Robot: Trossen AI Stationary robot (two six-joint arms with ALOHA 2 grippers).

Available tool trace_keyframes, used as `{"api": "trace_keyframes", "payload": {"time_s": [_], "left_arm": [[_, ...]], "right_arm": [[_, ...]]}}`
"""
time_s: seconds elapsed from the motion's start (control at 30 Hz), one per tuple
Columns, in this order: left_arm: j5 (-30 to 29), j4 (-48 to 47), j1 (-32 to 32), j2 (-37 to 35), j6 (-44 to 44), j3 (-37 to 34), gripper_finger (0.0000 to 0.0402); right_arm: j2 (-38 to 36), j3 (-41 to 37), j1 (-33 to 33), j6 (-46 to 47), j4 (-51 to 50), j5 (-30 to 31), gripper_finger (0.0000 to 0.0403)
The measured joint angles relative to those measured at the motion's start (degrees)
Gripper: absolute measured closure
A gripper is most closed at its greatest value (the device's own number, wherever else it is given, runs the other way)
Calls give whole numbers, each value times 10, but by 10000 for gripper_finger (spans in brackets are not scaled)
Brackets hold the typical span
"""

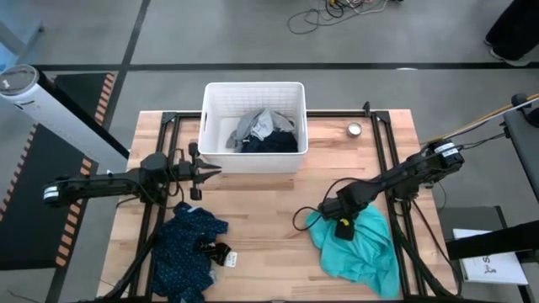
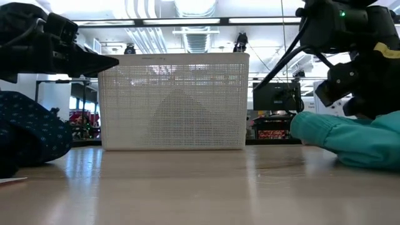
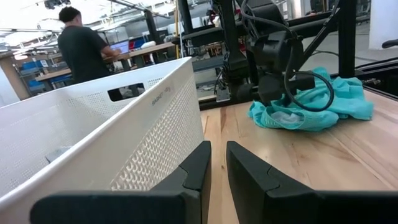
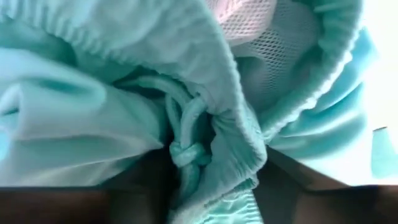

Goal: Sort clothes
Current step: Put the light blue shorts into the white laundry bin

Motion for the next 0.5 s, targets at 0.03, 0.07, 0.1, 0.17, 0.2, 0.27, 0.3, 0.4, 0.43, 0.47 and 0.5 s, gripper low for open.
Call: {"api": "trace_keyframes", "payload": {"time_s": [0.03,0.07,0.1,0.17,0.2,0.27,0.3,0.4,0.43,0.47,0.5], "left_arm": [[-4,0,0,0,0,0,364],[-11,0,0,0,0,0,364],[-14,0,0,0,0,0,364],[-18,0,0,0,0,0,364],[-18,0,0,0,0,0,364],[-18,0,0,0,0,0,364],[-18,1,0,0,0,0,364],[-18,2,0,0,0,0,364],[-18,3,0,0,0,0,364],[-18,3,0,0,0,0,364],[-18,3,0,0,0,0,364]], "right_arm": [[0,3,0,-8,0,7,279],[0,10,0,-18,2,14,310],[1,20,0,-28,3,20,341],[3,45,3,-48,-9,41,382],[4,65,6,-57,-19,54,385],[4,108,9,-74,-33,63,383],[4,131,11,-79,-42,70,383],[4,205,17,-105,-75,90,393],[4,231,18,-114,-83,95,393],[3,257,19,-122,-95,99,393],[3,284,19,-132,-103,105,393]]}}
